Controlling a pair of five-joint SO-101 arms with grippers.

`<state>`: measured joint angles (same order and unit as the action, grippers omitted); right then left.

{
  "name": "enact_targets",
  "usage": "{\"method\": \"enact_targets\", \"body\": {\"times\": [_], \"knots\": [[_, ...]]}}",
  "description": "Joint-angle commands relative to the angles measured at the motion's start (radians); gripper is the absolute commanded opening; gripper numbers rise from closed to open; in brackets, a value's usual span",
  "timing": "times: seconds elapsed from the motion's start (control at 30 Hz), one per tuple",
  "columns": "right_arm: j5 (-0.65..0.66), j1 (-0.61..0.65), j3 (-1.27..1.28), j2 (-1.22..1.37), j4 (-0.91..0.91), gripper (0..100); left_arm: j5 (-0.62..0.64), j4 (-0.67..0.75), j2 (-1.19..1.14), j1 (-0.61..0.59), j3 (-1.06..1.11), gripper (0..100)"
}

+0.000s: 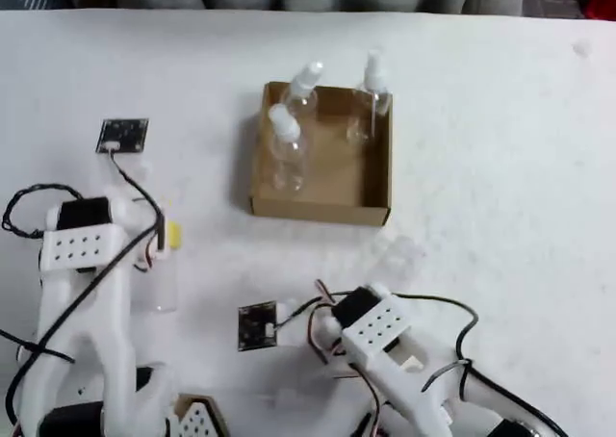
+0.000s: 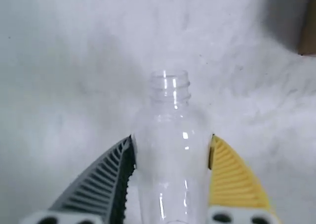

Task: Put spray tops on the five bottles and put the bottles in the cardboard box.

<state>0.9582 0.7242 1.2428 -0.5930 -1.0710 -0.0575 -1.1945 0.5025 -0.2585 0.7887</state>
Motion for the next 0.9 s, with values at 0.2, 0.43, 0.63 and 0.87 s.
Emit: {"method": "enact_targets", "body": {"times": [0.2,0.43,0.63,0.87], "knots": [[0.011,-0.053,-0.017,0.008,0.015,1.7,0.014,0.069,0.039,0.008,0.000,2],[0.012,-0.070,-0.017,0.002,0.015,1.7,0.012,0.069,0.039,0.007,0.000,2],[0.014,-0.070,-0.018,0.002,0.015,1.7,0.012,0.118,0.039,-0.035,0.012,2],[0.049,-0.077,-0.018,0.002,0.013,1.7,0.014,0.118,0.031,0.004,0.017,2]]}}
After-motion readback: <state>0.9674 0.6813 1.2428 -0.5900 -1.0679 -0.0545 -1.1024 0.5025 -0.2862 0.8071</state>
